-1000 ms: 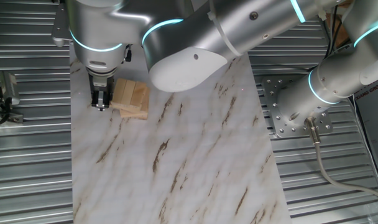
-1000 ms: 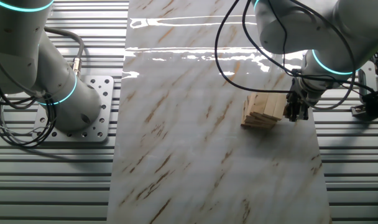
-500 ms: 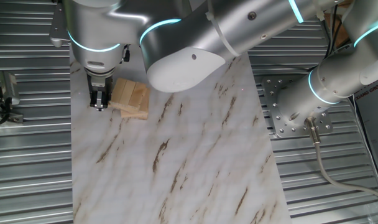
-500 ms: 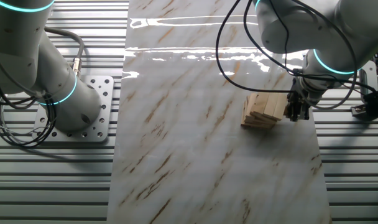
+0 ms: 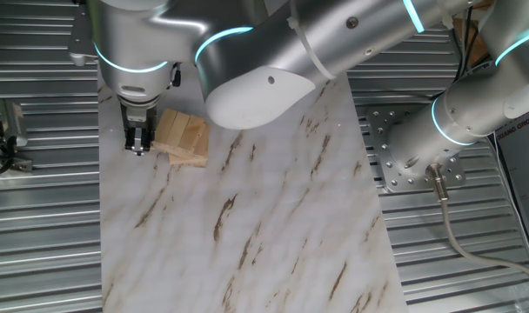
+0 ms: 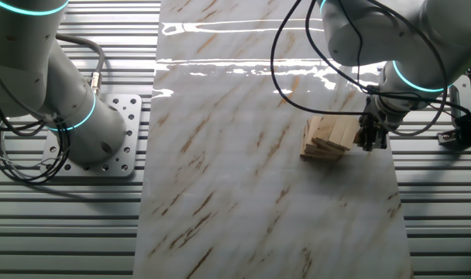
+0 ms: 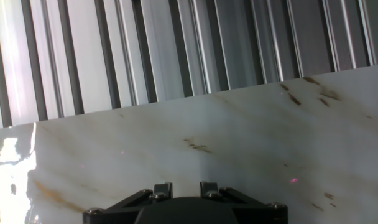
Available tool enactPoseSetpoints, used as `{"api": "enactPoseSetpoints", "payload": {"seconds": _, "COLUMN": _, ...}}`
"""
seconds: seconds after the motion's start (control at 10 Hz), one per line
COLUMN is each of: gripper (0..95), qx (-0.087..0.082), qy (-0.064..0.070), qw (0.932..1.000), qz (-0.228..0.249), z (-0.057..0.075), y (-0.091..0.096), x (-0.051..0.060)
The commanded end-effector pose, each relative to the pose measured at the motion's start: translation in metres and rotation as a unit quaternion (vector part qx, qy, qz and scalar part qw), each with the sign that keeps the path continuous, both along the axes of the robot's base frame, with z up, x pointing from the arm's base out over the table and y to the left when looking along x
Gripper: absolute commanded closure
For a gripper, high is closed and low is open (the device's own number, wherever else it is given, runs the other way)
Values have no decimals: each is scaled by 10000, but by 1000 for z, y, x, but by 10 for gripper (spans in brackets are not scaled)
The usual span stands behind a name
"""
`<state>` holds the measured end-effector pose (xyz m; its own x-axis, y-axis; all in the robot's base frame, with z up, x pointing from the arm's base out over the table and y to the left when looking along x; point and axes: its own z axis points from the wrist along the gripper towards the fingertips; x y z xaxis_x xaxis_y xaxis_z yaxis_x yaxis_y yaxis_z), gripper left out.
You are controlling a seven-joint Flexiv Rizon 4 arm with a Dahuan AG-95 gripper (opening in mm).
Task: Play Jenga
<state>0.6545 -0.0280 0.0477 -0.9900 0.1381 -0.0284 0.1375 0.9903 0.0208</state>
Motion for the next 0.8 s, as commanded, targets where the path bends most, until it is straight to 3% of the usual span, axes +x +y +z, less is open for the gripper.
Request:
{"api": "enactPoseSetpoints", "payload": {"seconds": 0.1, "gripper": 950, "qx": -1, "qy": -48, "qw": 10000, "qz": 1, "z": 0, "y": 0, "x": -1}}
{"api": "enactPoseSetpoints", "payload": {"seconds": 0.8, "gripper": 950, "qx": -15, "qy": -78, "qw": 10000, "qz": -2, "z": 1, "y": 0, "x": 1}}
